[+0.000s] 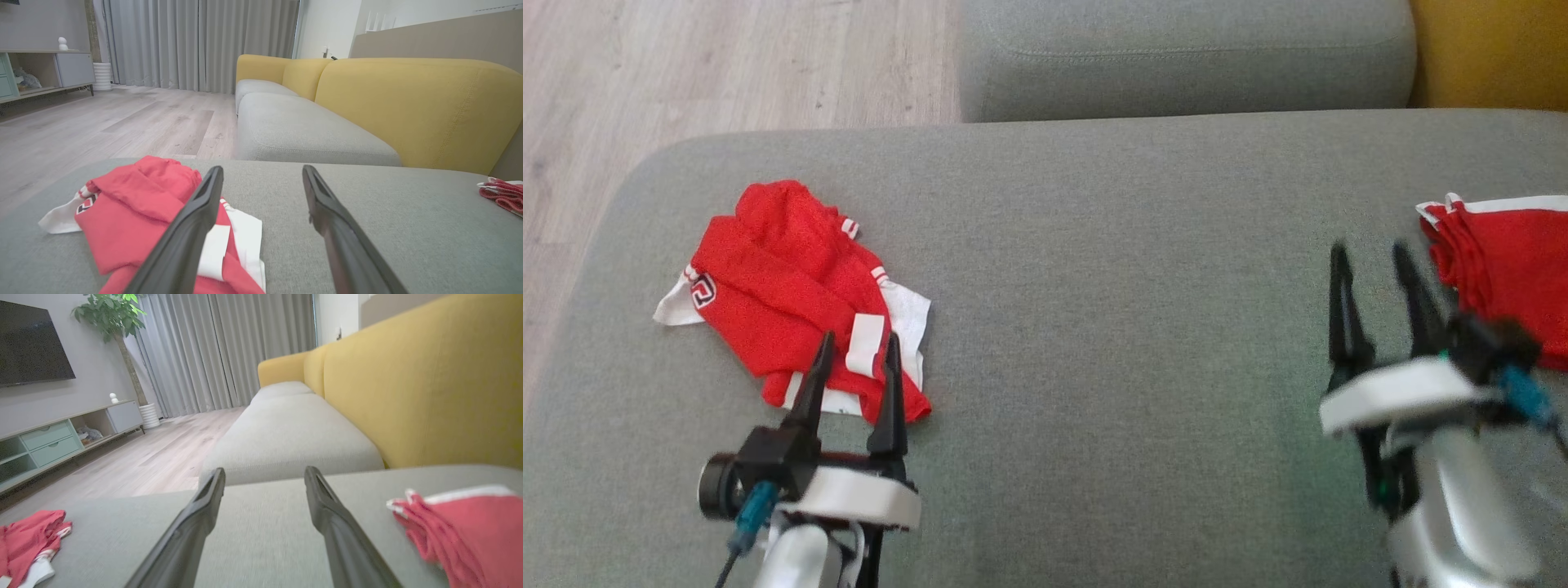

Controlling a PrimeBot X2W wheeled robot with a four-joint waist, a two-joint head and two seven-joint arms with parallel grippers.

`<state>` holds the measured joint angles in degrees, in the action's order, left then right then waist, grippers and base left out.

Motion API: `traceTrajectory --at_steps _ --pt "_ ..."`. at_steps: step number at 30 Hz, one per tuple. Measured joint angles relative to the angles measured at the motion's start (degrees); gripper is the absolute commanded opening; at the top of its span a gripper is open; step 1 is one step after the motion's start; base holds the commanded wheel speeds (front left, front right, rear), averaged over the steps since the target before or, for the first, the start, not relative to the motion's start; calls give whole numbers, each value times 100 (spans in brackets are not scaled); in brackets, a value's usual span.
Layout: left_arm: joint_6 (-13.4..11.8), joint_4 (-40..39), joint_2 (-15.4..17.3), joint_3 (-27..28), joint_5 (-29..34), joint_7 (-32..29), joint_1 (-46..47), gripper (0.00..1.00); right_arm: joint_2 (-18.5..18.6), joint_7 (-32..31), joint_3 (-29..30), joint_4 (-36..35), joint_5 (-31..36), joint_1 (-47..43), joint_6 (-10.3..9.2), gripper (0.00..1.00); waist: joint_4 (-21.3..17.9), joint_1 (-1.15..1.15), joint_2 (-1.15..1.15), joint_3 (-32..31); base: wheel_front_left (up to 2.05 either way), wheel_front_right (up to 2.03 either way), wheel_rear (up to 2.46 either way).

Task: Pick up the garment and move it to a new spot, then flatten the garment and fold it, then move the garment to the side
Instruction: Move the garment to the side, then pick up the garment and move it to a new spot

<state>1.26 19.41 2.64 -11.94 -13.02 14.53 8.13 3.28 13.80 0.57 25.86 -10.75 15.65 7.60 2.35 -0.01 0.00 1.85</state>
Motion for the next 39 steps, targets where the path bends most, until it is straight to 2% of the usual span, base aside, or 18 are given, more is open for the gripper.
traceTrajectory --at_steps 8,19,25,39 --pt "-62 -53 7 37 -2 0 -286 100 -48 56 -177 -528 -194 -948 0 100 -121 0 0 -86 0 0 0" --pt "-75 -110 8 40 -3 0 -280 100 -49 57 -203 -666 -245 -995 0 100 -50 1 0 -92 0 0 0" --pt "-85 -107 9 -74 -3 0 -275 100 -52 57 -431 -693 -278 -1095 0 100 296 1 0 -148 0 0 0" --pt "-89 -41 10 -20 77 0 -319 100 -56 57 -871 -672 -354 -1189 0 100 1387 1 0 -259 0 0 0"
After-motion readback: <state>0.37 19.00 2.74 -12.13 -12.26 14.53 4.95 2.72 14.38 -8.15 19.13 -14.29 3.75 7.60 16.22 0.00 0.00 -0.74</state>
